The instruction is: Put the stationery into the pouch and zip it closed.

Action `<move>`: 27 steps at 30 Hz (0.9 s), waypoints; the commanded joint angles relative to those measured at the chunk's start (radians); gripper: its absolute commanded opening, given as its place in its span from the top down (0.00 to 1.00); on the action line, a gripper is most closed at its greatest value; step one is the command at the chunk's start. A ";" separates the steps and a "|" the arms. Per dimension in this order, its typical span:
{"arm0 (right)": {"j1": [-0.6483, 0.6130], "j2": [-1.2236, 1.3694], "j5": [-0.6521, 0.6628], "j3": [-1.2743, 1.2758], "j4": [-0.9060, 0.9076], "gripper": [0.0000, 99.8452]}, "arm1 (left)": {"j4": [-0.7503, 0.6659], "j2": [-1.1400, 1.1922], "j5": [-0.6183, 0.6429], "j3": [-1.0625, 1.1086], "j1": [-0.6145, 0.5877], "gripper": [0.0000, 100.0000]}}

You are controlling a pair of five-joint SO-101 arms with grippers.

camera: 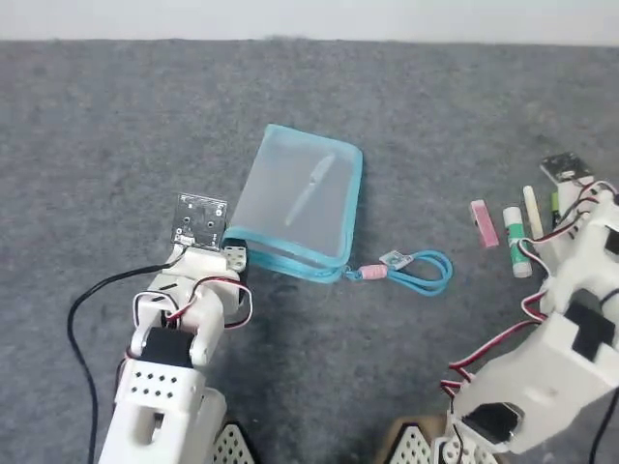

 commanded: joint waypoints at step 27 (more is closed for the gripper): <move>0.012 -0.093 -0.038 -0.233 0.189 0.83 | -0.003 -0.011 0.000 -0.019 -0.005 0.99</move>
